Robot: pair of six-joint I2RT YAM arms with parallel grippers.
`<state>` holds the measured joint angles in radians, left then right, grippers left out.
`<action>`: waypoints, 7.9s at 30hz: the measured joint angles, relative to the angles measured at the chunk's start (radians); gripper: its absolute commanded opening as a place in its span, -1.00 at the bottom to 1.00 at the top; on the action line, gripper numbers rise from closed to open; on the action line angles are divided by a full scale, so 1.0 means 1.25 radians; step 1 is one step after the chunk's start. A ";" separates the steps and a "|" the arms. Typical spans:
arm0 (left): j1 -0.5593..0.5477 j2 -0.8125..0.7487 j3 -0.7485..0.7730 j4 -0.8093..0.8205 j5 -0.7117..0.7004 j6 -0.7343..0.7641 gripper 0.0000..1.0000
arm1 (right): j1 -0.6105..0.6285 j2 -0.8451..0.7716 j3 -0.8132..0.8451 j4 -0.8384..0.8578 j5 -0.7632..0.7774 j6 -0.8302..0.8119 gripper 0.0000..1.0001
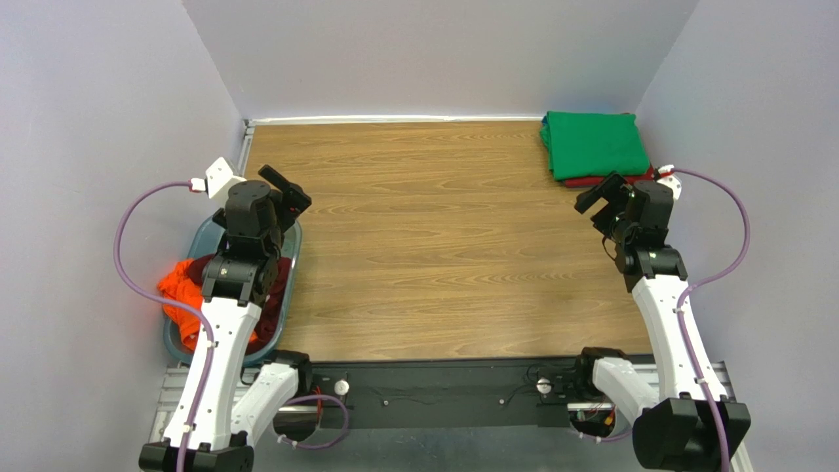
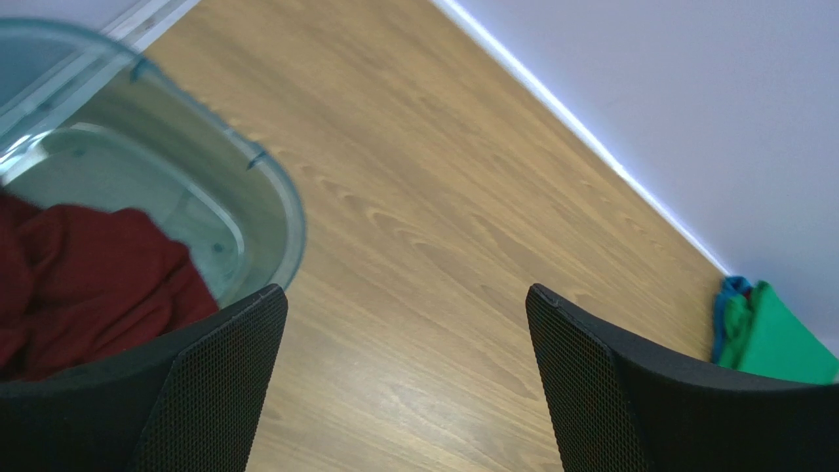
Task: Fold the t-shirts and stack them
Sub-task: Grab the tshirt from the pile, then move the tshirt to the center of the board, then flatten the tshirt out
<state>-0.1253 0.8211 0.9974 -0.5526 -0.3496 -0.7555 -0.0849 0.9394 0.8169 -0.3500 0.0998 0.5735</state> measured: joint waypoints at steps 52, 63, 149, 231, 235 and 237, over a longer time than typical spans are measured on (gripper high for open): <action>0.408 -0.002 -0.242 -0.194 -0.073 -0.318 0.38 | 0.001 0.141 0.026 -0.003 -0.254 -0.061 1.00; 0.408 0.030 -0.280 -0.158 -0.072 -0.335 -1.00 | 0.001 0.151 0.026 -0.003 -0.245 -0.057 1.00; -0.379 0.470 0.482 0.433 0.273 0.034 -1.00 | 0.001 0.000 0.024 -0.002 -0.165 -0.076 1.00; -0.053 0.153 -0.183 0.433 0.203 -0.102 -1.00 | 0.571 0.065 0.178 -0.329 -0.009 0.001 -0.99; -0.047 0.148 -0.177 0.389 0.174 -0.103 -1.00 | 0.571 0.069 0.175 -0.376 -0.087 -0.017 -0.99; -0.038 0.161 -0.177 0.368 0.161 -0.102 -1.00 | 0.571 0.070 0.161 -0.395 -0.126 -0.028 -0.99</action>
<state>-0.1722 1.0218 0.7761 -0.0925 -0.1486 -0.8829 0.6285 1.0275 1.0183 -0.8436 -0.0582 0.5388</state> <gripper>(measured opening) 0.020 0.015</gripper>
